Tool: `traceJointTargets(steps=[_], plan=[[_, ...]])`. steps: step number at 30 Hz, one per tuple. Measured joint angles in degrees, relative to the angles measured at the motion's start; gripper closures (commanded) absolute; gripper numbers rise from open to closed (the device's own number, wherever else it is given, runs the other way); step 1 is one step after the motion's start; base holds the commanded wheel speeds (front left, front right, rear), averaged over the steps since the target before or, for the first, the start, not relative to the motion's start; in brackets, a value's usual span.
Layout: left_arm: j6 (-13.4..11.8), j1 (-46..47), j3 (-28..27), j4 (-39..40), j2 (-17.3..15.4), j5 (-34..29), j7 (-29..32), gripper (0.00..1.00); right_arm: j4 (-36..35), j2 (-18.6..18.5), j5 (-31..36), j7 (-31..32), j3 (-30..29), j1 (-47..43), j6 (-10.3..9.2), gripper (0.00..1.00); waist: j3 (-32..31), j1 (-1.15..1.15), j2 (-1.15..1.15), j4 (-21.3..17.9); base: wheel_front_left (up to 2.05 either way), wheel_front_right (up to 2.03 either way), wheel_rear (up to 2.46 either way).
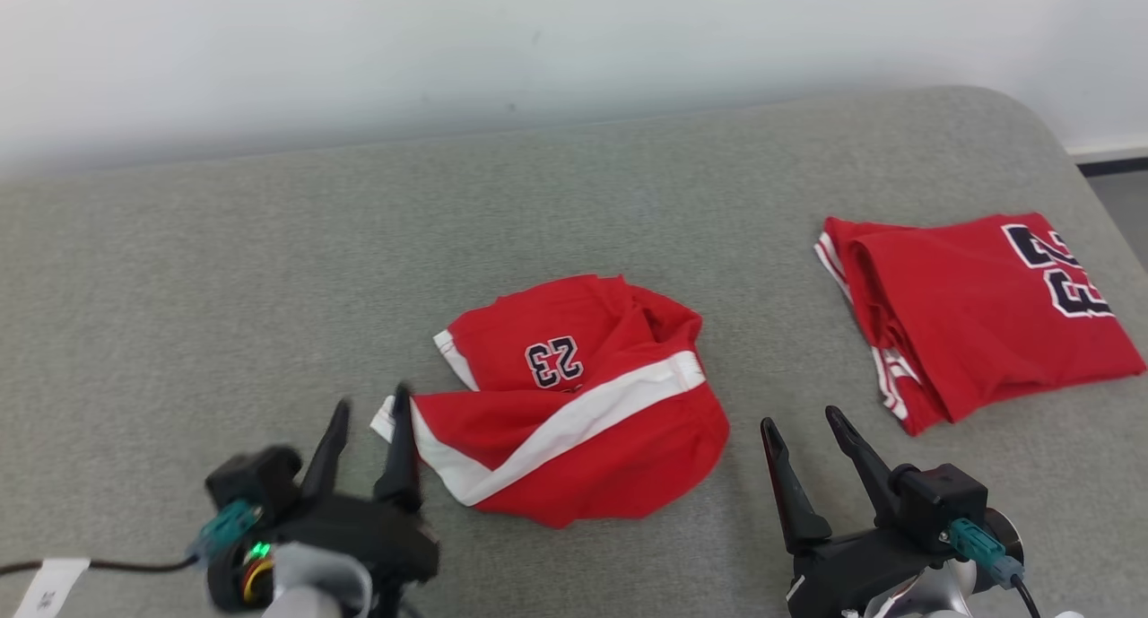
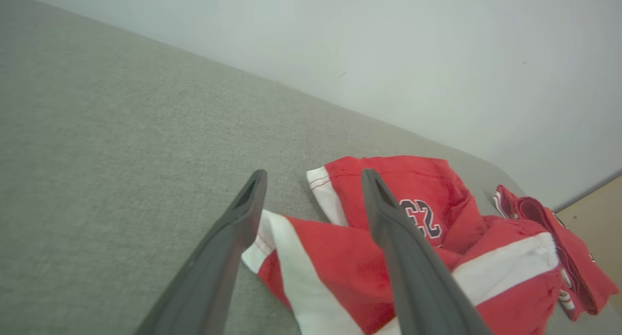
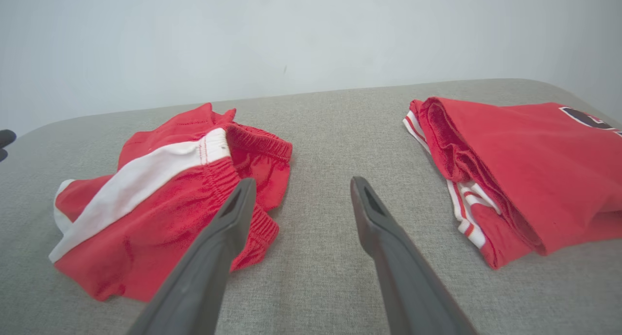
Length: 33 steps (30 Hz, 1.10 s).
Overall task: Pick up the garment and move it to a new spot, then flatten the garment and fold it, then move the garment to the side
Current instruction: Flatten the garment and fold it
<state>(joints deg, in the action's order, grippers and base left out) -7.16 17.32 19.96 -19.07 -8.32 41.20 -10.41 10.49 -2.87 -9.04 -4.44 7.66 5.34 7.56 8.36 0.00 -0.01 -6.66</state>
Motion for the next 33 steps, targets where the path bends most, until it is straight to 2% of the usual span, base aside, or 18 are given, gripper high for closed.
traceJointTargets(steps=[5,9,12,24,32,33], plan=[[-0.4,-3.2,-0.6,-2.0,-2.5,-0.1,-0.6,0.0,-0.4,0.0,0.2,0.5,0.0,-0.2,0.0,0.0,-0.5,0.0,0.0,1.5,0.0,0.0,0.0],[0.0,-4.4,1.8,-3.0,-5.2,-3.3,-0.3,0.0,-0.6,0.0,0.7,0.9,-0.4,-0.7,0.0,0.0,-1.0,0.0,0.0,1.7,0.0,0.0,0.0],[0.2,-3.8,3.1,-4.4,-6.1,-4.5,0.5,0.0,-0.9,0.0,0.8,0.9,-0.4,-0.7,0.0,0.0,-1.2,0.0,0.0,1.5,0.0,0.0,0.0],[-1.1,4.4,7.7,-16.4,-6.2,-9.4,6.1,0.0,-0.6,0.0,0.7,0.9,0.7,-0.6,0.0,0.0,-1.2,0.0,0.0,-2.1,0.0,0.0,0.0],[-1.8,6.8,7.2,-21.4,-6.2,-9.1,5.7,0.0,-0.6,0.0,0.7,0.9,0.5,-0.6,0.0,0.0,-1.0,0.0,0.01,-5.1,0.0,0.0,0.0],[-1.1,7.1,7.3,-21.9,-6.2,-8.9,6.0,0.43,-0.6,0.0,0.7,0.9,0.5,-0.6,0.0,0.0,-0.9,0.0,0.01,-5.2,0.0,0.0,0.0]])
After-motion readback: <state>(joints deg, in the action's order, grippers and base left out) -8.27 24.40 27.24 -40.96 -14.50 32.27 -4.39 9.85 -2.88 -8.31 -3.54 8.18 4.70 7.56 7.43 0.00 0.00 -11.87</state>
